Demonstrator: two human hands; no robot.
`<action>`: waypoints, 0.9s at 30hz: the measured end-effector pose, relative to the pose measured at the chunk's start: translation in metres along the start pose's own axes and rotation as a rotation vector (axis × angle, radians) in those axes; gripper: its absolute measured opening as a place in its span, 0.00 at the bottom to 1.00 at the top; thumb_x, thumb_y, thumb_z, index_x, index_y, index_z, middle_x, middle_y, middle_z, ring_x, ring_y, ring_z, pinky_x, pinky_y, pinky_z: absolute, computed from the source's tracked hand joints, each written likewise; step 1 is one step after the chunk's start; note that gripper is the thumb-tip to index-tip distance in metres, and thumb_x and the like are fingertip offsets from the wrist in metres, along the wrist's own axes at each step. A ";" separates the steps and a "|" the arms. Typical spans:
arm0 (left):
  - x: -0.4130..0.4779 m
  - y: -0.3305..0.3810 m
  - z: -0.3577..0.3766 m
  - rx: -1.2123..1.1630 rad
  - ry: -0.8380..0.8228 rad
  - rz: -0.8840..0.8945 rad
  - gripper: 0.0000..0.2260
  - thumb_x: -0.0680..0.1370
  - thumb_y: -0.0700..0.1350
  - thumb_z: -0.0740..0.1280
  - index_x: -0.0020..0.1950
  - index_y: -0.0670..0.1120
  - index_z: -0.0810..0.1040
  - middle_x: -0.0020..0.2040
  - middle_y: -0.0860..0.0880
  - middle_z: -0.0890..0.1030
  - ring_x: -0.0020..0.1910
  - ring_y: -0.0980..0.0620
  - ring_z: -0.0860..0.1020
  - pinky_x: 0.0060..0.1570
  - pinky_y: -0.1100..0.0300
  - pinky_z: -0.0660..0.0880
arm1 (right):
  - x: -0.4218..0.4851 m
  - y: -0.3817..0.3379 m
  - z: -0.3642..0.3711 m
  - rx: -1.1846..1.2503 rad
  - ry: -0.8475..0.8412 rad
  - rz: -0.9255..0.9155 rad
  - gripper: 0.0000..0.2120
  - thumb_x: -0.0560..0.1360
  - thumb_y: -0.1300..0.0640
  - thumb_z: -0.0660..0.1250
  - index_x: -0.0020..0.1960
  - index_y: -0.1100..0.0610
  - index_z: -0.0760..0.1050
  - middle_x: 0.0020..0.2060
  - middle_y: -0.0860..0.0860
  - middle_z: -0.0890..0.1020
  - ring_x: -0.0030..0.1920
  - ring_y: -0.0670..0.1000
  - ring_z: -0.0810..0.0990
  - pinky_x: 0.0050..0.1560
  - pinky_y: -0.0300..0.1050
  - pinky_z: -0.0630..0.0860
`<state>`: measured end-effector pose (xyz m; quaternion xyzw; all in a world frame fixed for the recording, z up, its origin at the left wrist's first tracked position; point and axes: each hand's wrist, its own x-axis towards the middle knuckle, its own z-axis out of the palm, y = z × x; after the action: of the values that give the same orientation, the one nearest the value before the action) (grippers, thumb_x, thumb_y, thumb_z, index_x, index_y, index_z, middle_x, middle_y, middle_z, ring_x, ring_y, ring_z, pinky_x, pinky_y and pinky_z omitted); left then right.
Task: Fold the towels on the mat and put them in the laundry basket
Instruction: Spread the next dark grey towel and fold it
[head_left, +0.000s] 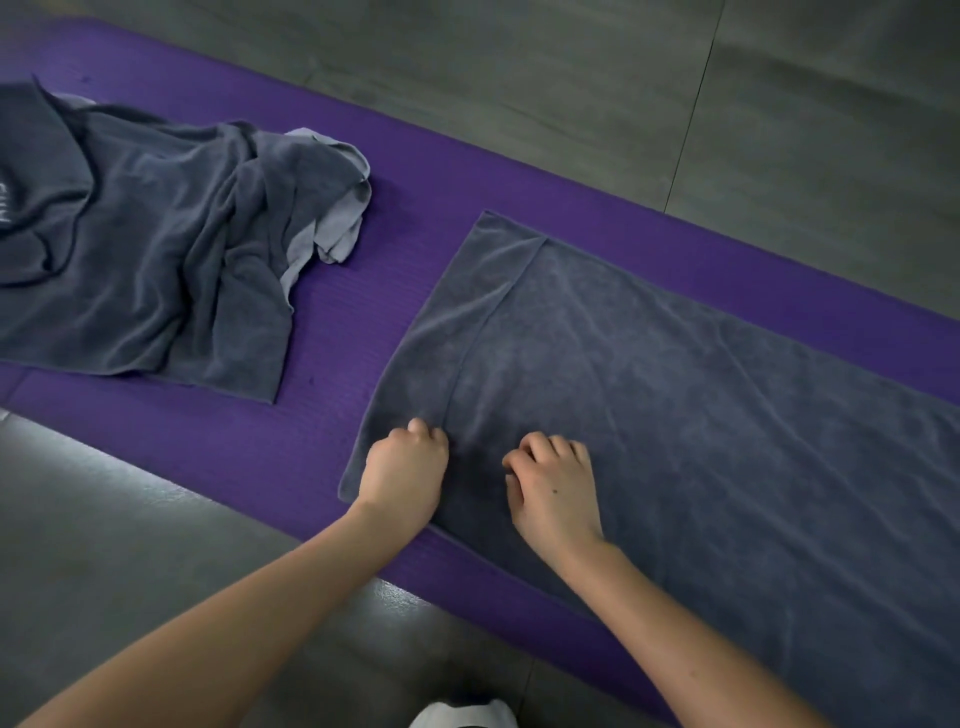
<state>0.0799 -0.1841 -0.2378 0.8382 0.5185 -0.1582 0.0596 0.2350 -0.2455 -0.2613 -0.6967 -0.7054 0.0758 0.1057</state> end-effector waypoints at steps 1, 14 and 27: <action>-0.003 -0.003 -0.002 -0.044 0.024 0.016 0.08 0.77 0.42 0.59 0.56 0.43 0.72 0.52 0.46 0.74 0.47 0.48 0.77 0.35 0.58 0.67 | -0.002 0.000 0.000 0.000 -0.011 -0.005 0.07 0.64 0.60 0.74 0.41 0.54 0.80 0.40 0.50 0.78 0.40 0.53 0.77 0.42 0.49 0.75; -0.031 -0.063 0.023 -0.490 0.268 0.126 0.14 0.75 0.48 0.57 0.47 0.46 0.82 0.42 0.49 0.78 0.39 0.46 0.77 0.40 0.54 0.76 | -0.002 -0.006 -0.004 0.014 0.036 -0.018 0.07 0.66 0.57 0.74 0.43 0.53 0.81 0.40 0.48 0.79 0.40 0.50 0.77 0.45 0.48 0.76; -0.036 -0.083 0.015 -1.298 -0.154 -0.589 0.06 0.76 0.38 0.67 0.39 0.38 0.77 0.33 0.46 0.75 0.34 0.52 0.72 0.34 0.61 0.71 | -0.017 -0.078 0.018 0.050 -0.052 -0.180 0.16 0.68 0.38 0.64 0.40 0.49 0.80 0.39 0.45 0.79 0.40 0.49 0.75 0.42 0.45 0.72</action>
<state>-0.0117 -0.1813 -0.2347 0.4451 0.7072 0.1139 0.5374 0.1548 -0.2636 -0.2599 -0.6252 -0.7658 0.1019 0.1111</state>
